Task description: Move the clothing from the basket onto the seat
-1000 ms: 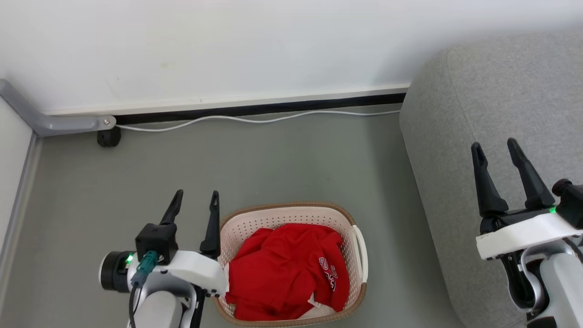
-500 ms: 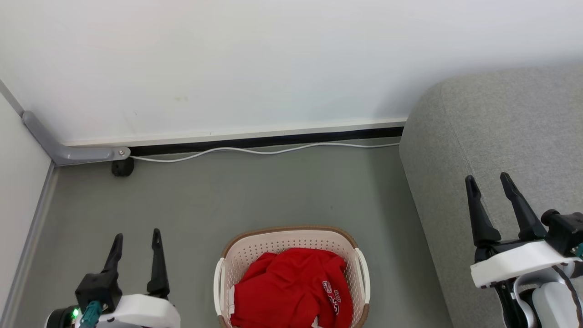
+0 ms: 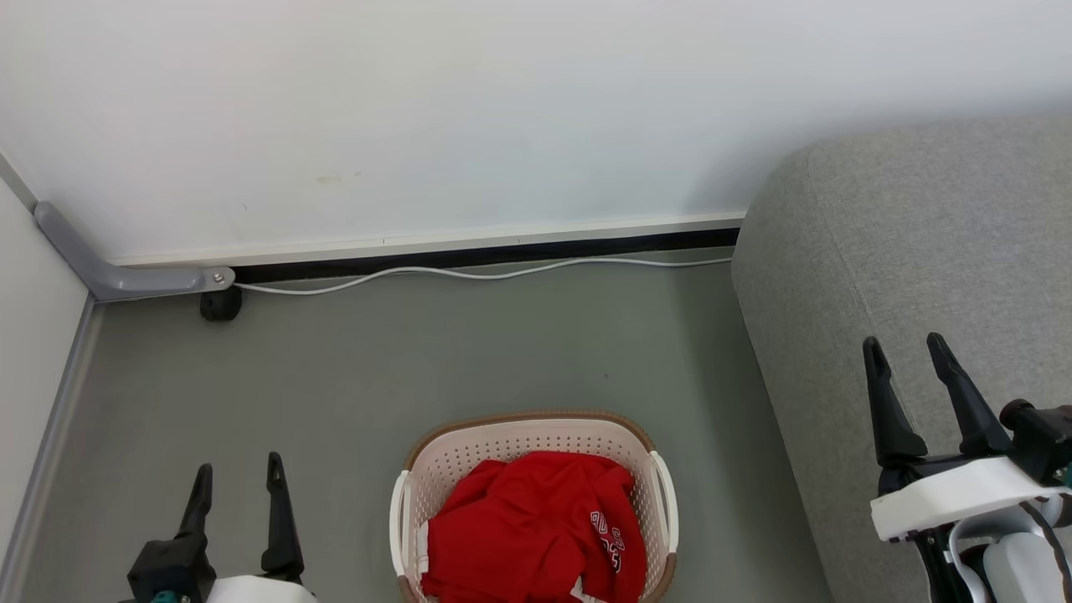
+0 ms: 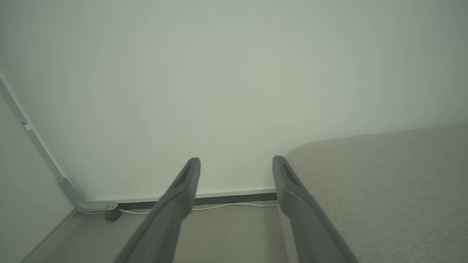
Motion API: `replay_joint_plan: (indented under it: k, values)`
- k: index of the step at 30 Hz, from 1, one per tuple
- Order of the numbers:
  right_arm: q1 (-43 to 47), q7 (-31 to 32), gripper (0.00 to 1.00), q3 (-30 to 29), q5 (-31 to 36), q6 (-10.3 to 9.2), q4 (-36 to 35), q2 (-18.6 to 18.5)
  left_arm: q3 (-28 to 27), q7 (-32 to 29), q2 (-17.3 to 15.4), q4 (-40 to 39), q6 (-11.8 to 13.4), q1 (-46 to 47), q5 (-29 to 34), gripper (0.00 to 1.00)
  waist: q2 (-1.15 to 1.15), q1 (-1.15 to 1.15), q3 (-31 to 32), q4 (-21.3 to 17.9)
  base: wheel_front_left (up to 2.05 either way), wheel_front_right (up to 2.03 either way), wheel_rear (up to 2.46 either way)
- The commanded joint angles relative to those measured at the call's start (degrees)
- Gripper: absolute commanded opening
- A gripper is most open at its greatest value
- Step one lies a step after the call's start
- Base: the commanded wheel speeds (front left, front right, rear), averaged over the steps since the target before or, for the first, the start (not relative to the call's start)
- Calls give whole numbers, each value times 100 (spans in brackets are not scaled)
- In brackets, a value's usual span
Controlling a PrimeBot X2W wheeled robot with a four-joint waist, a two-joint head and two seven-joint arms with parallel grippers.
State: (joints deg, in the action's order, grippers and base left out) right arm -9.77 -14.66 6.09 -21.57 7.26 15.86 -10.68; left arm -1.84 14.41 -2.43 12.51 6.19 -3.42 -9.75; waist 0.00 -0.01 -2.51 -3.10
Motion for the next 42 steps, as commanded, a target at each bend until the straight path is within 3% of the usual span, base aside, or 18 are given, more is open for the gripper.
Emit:
replay_joint_plan:
  k: [1, 14, 24, 37, 42]
  values:
    - [-108, -34, 100, 96, -4, 23, -149, -59, -81, 59, -45, -141, 67, 99, -72, 100, 0, 1, -45, -9, 0, 0, 0]
    - [-861, -34, 100, 255, -224, 23, -528, -318, 1101, 59, -45, 488, 100, 745, -689, 100, 0, 1, -1076, -116, 0, 0, 0]
    - [-1669, -34, 100, 339, -528, 23, -1010, -697, 2555, 59, -45, 1492, -156, 1991, -1363, 100, 0, 1, -2438, -159, 0, 0, 0]
    - [-2667, -34, 100, 646, -802, 23, -1503, -753, 4446, 59, -45, 2933, -509, 3959, -2525, 100, 0, 1, -4010, -705, 0, 0, 0]
    - [-2976, -34, 100, 736, -874, 23, -1659, -651, 4929, 59, -45, 3504, -523, 4633, -2705, 100, 0, 1, -4516, -986, 0, 0, 0]
